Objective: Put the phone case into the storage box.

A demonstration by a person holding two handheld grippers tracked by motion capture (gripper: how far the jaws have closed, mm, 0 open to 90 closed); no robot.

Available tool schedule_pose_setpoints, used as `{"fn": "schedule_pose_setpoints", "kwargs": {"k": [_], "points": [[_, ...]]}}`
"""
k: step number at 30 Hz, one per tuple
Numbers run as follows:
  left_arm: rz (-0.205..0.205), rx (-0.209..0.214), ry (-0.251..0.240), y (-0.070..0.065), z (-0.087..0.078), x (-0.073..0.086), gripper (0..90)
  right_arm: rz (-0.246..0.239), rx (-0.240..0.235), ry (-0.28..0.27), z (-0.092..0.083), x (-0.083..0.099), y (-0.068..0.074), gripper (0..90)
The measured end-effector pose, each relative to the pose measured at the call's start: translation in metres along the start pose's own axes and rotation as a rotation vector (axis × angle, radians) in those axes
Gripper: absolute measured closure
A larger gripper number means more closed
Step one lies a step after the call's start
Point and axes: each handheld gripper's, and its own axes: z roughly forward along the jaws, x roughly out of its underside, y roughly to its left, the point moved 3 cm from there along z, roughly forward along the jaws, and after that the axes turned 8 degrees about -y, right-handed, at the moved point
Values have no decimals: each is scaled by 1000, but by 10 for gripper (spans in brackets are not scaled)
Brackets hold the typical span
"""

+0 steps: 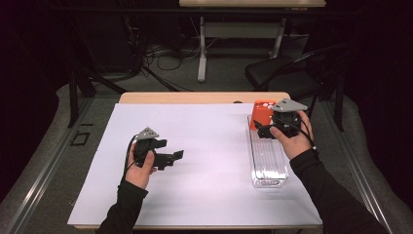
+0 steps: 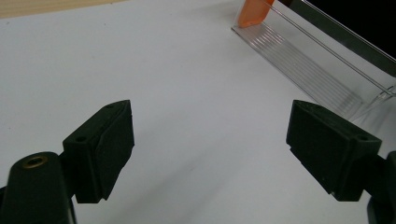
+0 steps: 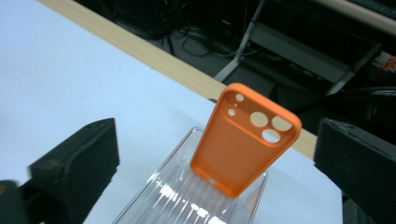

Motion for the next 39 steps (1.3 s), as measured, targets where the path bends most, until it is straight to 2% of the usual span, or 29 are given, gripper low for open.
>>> {"fn": "schedule_pose_setpoints", "kwargs": {"k": [4, 21, 39], "points": [[-6, 10, -10, 0, -1, -1, 153, 25, -13, 10, 0, 1, 1, 0], [-17, 7, -18, 3, -8, -3, 153, 45, -90, 9, -7, -2, 23, 0], [41, 17, 4, -1, -22, -10, 153, 61, -238, -36, -30, -8, 62, 0]]}}
